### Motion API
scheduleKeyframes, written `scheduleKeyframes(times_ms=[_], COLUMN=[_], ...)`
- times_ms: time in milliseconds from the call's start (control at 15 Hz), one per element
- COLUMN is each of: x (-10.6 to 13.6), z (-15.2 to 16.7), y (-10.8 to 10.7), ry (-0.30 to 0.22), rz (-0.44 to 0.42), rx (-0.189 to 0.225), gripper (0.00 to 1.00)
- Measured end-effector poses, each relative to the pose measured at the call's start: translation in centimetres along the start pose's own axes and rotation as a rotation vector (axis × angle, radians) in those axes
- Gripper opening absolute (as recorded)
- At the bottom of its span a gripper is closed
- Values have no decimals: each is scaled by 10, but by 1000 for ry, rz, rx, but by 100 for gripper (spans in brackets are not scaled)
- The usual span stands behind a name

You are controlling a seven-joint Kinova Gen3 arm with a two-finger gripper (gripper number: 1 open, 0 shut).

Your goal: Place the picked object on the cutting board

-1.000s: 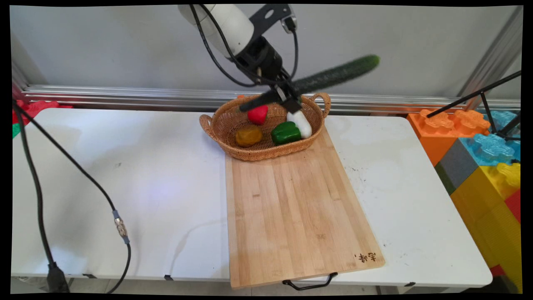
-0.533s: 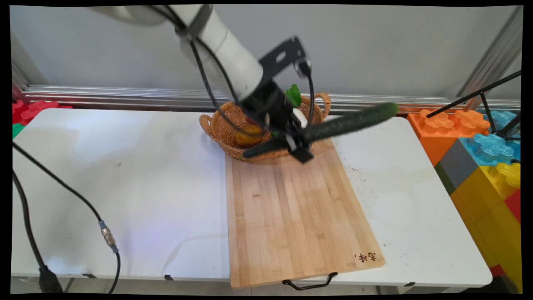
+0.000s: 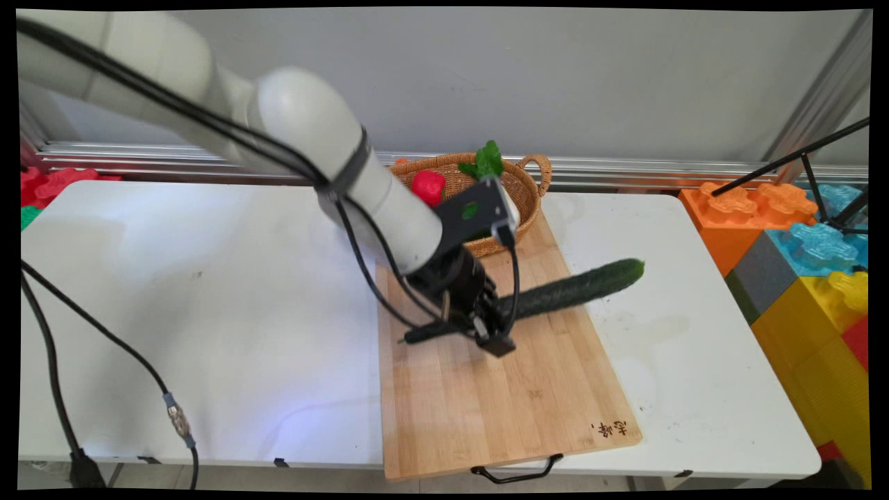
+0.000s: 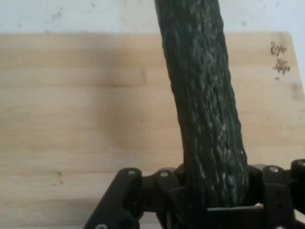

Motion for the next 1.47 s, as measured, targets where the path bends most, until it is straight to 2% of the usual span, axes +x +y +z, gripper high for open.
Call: scheduleKeyframes(times_ms=[400, 867, 933, 1200, 1467], x=[-35, -55, -56, -53, -34], z=[37, 45, 44, 37, 10], y=[14, 22, 23, 22, 19], ry=[-28, -38, -37, -35, -19], rz=[-11, -10, -7, -17, -44], rx=[-10, -7, -7, -4, -13], gripper=[0, 0, 100, 100, 100])
